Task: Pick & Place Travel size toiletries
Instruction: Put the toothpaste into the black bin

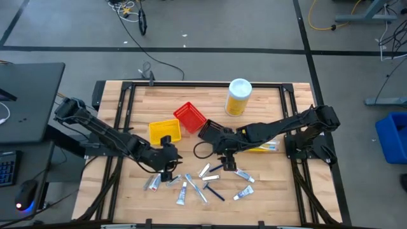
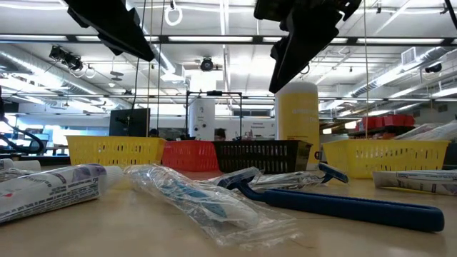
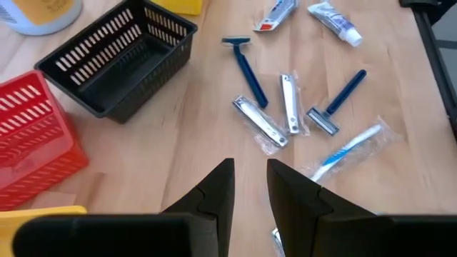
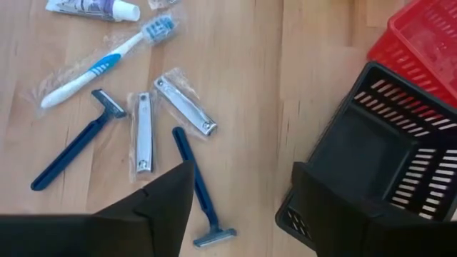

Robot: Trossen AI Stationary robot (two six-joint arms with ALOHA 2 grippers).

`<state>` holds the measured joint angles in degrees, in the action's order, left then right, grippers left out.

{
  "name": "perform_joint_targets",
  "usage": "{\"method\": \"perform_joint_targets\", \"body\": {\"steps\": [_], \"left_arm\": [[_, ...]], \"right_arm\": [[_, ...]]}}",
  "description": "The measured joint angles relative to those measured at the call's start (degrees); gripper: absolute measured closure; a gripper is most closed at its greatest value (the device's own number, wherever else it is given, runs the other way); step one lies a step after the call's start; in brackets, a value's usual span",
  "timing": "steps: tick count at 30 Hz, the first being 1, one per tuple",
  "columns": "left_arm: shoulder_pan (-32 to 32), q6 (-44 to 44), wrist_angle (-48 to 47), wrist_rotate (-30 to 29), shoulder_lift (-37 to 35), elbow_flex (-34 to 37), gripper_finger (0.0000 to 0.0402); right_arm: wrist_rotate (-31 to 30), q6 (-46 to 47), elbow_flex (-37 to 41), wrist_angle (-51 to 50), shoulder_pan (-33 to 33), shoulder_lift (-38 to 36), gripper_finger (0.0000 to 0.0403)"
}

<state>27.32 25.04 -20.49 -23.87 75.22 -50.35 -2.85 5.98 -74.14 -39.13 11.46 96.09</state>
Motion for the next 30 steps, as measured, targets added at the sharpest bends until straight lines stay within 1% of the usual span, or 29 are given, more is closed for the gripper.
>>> {"method": "perform_joint_targets", "body": {"steps": [5, 12, 15, 18, 23, 26, 28, 30], "left_arm": [[0.0, 0.0, 0.0, -0.9, 0.0, 0.0, 0.0310], [0.0, -1.5, 0.8, -2.4, 0.0, 0.0, 0.0310], [0.0, -2.3, 0.8, -2.5, 0.0, 0.0, 0.0310], [0.0, -2.5, 0.7, -2.5, 0.0, 0.0, 0.0310], [0.0, -2.5, 0.7, -2.5, 0.0, 0.0, 0.0310], [0.0, -2.5, 0.6, -2.5, 0.0, 0.0, 0.0310], [0.0, -2.5, 0.7, -2.5, 0.0, 0.0, 0.0311], [0.0, -2.4, 0.6, -2.4, 0.0, 0.0, 0.0310]], "right_arm": [[0.0, 0.2, 1.4, 1.7, 0.0, 0.0, 0.0174], [0.0, 0.2, 5.4, 11.6, 0.0, 0.0, 0.0194], [0.1, -0.5, 5.6, 11.5, 0.1, 0.0, 0.0209], [0.5, -2.0, 5.6, 11.6, 0.7, -0.6, 0.0237], [0.6, -3.0, 5.6, 10.4, 1.3, -1.0, 0.0304], [0.8, -2.8, 5.6, 9.1, 1.3, -1.5, 0.0338], [2.7, -2.1, 5.6, 9.2, 1.4, -1.9, 0.0350], [5.7, -1.4, 5.5, 9.5, 1.6, -2.0, 0.0352]]}}
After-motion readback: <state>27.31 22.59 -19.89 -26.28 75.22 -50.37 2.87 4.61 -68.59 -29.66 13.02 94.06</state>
